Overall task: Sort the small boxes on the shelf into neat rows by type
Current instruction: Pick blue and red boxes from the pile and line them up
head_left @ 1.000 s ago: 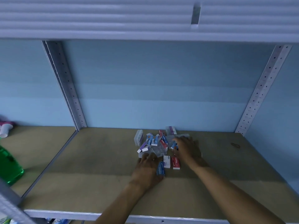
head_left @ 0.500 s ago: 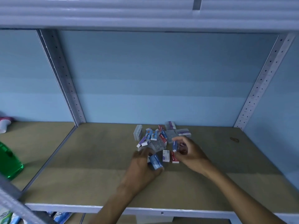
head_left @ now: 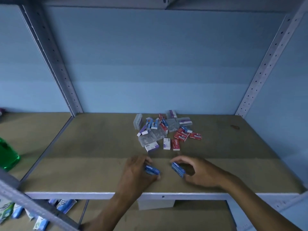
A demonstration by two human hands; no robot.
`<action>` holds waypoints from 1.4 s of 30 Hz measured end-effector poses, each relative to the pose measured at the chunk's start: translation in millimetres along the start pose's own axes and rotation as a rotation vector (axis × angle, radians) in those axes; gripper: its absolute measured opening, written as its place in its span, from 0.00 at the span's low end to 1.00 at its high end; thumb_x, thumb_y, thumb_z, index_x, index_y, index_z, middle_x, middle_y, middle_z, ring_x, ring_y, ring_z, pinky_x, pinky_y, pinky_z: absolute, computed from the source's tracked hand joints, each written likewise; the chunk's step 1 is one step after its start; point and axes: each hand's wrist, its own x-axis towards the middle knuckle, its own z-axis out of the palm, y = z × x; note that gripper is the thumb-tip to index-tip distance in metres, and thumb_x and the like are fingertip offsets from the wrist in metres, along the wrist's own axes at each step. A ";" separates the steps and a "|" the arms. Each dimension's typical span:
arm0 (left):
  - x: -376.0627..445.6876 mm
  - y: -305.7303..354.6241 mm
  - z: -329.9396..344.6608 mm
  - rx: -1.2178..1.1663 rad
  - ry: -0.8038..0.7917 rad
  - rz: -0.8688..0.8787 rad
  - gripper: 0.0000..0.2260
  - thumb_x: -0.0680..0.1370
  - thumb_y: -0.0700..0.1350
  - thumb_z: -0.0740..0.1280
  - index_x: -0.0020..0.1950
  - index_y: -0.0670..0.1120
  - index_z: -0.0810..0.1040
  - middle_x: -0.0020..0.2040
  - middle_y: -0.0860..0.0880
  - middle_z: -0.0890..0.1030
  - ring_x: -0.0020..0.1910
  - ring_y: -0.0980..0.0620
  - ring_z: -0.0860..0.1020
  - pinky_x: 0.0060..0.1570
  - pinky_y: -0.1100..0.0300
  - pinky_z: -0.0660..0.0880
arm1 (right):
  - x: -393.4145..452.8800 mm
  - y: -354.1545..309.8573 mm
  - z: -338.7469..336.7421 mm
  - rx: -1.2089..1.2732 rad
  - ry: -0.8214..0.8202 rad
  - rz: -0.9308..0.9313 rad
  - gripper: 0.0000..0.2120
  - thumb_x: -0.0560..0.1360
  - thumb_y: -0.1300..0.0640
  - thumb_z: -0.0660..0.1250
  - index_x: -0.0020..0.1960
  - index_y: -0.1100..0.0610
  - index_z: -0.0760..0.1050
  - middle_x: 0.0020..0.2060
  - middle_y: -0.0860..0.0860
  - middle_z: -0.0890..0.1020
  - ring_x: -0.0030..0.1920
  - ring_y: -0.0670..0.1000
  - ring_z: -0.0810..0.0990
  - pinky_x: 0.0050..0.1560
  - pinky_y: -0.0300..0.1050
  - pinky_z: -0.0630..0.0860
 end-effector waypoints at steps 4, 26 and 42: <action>-1.7 -9.3 -3.7 0.066 -0.041 0.065 0.25 0.60 0.66 0.71 0.53 0.59 0.77 0.48 0.66 0.75 0.50 0.58 0.73 0.53 0.73 0.62 | -4.2 -3.3 0.2 0.024 0.042 -0.030 0.29 0.77 0.58 0.65 0.69 0.30 0.68 0.68 0.27 0.71 0.68 0.29 0.67 0.68 0.33 0.67; 33.7 57.3 20.8 0.010 -0.328 0.274 0.11 0.74 0.56 0.71 0.55 0.57 0.82 0.51 0.59 0.80 0.48 0.61 0.76 0.49 0.69 0.75 | -60.7 35.9 -36.0 0.146 0.453 0.171 0.17 0.78 0.59 0.69 0.58 0.38 0.79 0.50 0.37 0.83 0.49 0.37 0.82 0.46 0.33 0.77; 36.8 132.8 101.3 -0.082 -0.321 0.420 0.08 0.71 0.56 0.73 0.47 0.55 0.84 0.43 0.59 0.82 0.41 0.61 0.78 0.43 0.67 0.75 | -117.7 107.1 -49.2 0.058 0.444 0.288 0.11 0.77 0.62 0.72 0.52 0.46 0.84 0.49 0.39 0.84 0.51 0.39 0.81 0.53 0.29 0.76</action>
